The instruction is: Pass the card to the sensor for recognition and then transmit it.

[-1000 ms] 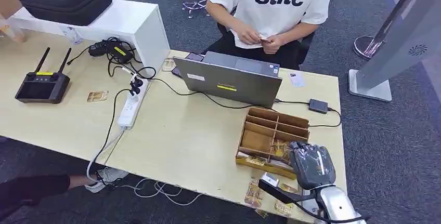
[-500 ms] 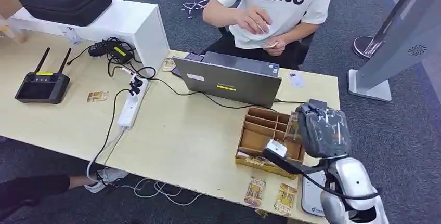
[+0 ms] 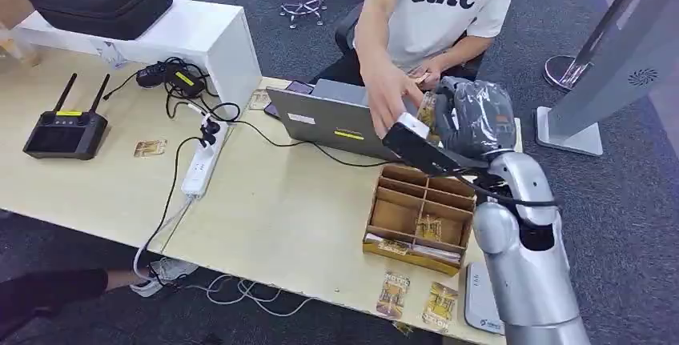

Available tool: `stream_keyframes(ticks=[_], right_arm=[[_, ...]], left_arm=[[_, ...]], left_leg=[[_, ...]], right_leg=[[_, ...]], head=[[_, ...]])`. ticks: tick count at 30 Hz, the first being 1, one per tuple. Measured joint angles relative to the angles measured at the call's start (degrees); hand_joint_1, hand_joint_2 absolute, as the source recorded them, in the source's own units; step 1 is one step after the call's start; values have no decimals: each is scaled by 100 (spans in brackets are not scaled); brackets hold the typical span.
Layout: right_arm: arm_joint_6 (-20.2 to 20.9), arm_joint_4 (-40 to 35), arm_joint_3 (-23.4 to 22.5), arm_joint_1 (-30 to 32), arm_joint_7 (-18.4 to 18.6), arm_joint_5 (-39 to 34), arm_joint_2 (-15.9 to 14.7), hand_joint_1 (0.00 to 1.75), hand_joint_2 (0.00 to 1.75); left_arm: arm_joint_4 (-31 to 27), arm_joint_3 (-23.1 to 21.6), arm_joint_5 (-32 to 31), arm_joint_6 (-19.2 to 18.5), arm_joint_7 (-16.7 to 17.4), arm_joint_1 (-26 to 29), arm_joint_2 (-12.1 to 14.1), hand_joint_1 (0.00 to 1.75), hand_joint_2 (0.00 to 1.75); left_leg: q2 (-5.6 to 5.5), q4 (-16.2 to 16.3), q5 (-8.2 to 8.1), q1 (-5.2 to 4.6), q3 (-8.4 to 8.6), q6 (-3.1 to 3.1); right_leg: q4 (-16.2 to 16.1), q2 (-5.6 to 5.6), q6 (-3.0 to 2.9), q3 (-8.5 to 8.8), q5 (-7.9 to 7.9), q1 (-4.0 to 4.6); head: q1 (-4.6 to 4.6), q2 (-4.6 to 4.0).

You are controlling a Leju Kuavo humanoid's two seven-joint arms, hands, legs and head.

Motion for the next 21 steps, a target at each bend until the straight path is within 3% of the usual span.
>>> stream_keyframes(ticks=[2, 3, 4, 9, 19, 21], right_arm=[[-2, 199, -184, -149, 48, -118, 131, 175, 175], [-29, 311, -335, -229, 77, -301, 245, 44, 175], [-37, 383, -481, -287, 113, -561, 346, 2, 175], [199, 672, -1175, -490, -13, -2654, 659, 0, 175], [249, 824, -1460, -530, -79, -2874, 762, 0, 175], [271, 911, -1726, -548, -234, -3620, 815, 0, 175]], left_arm=[[0, -52, -39, -11, 0, -3, 9, 0, 175], [0, -81, -65, -20, 0, -3, 13, 0, 175], [0, -98, -85, -20, 0, -4, 13, 0, 175], [0, -203, -129, -15, -4, -10, 22, 0, 175], [0, -221, -133, -15, -13, -18, 39, 0, 175], [0, -240, -136, -9, -39, -19, 50, 0, 175]], left_leg=[[-1, 0, 0, 0, 0, 0], [-1, 0, 0, 0, 0, 0], [0, 0, 0, 0, 0, 0], [-3, 0, 0, 0, -1, 0], [-3, 0, 0, 0, -1, 0], [-3, 1, 0, 0, 0, 0]], right_leg=[[0, -2, 0, 0, 0, 0], [0, -2, 0, 0, 1, 0], [0, -1, 0, 0, 1, 0], [0, -1, 0, 0, 1, 0], [0, -1, 0, 0, 1, 0], [0, -3, 0, -2, 0, 0]], head=[[2, 0], [0, 0], [0, 0], [0, 0], [0, 0], [0, 0]])
